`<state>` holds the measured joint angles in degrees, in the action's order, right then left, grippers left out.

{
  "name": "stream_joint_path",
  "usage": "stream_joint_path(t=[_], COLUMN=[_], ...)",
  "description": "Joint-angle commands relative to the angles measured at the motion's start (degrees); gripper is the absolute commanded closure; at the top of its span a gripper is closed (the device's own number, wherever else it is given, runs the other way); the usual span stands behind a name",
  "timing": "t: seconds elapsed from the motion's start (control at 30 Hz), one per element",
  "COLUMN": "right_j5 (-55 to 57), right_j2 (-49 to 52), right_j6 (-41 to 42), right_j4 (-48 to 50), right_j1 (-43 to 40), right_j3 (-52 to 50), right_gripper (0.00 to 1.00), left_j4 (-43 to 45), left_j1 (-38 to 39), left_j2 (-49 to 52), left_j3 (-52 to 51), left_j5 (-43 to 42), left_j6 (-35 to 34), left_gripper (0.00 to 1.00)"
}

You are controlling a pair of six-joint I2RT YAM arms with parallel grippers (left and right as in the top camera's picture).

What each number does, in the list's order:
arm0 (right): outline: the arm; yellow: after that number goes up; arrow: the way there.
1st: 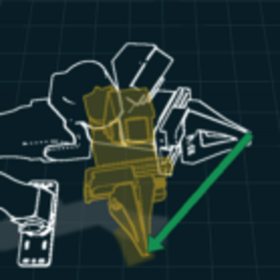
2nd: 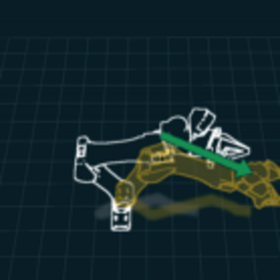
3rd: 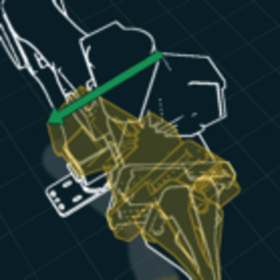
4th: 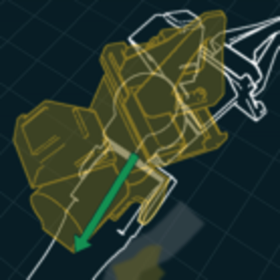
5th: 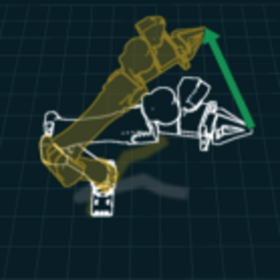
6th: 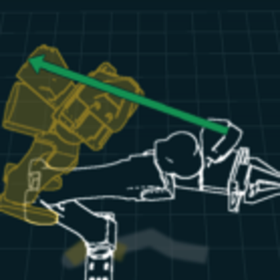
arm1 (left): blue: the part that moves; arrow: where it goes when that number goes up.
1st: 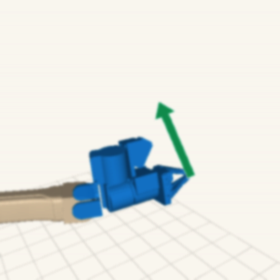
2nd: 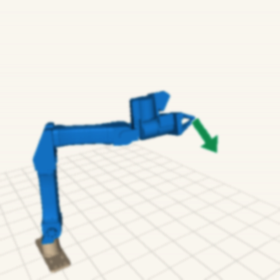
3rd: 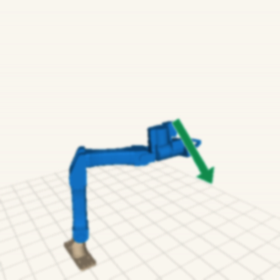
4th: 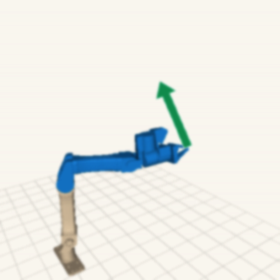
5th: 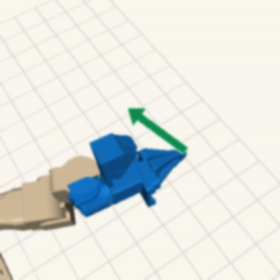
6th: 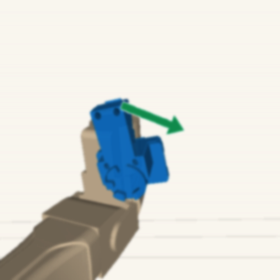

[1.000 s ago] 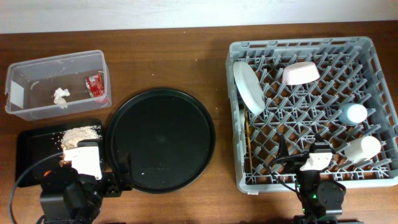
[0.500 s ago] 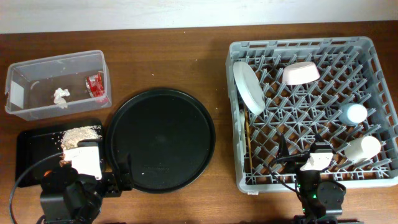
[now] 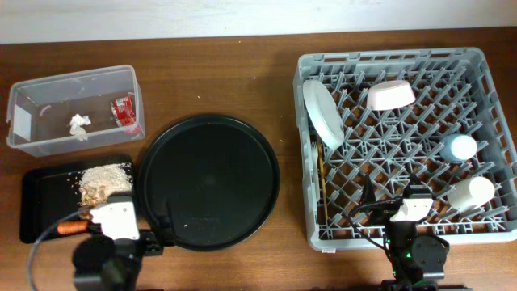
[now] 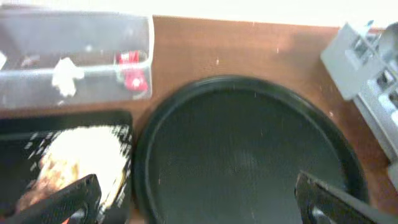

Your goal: Sort waste into correct bins and load items into the dishwasher rack

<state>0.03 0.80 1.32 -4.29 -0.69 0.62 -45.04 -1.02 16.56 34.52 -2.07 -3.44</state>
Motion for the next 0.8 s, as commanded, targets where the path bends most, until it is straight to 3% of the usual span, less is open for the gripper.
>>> stream_joint_path(t=[0.0,0.27,0.43,0.77], right_j5=[0.68,0.68,0.68,0.68], right_j2=[-0.55,-0.55,-0.55,-0.55], right_j6=[0.24,0.24,0.24,0.24], right_j4=[-0.39,-0.39,-0.39,-0.39], right_j1=[0.26,0.26,0.26,0.26], right_j3=[-0.31,-0.31,-0.31,-0.31], right_gripper=[0.01,0.01,0.01,0.01], left_j4=[9.27,44.09,39.82,40.28], left_j1=[1.05,3.54,3.58,3.58], left_j2=[-8.15,-16.28,-16.28,-16.26], left_j3=[-12.00,-33.57,-34.01,-34.01], left_j5=[1.01,1.03,2.29,1.88], left_j6=[0.31,0.57,3.30,3.28], left_gripper=[0.01,0.01,0.01,0.01])
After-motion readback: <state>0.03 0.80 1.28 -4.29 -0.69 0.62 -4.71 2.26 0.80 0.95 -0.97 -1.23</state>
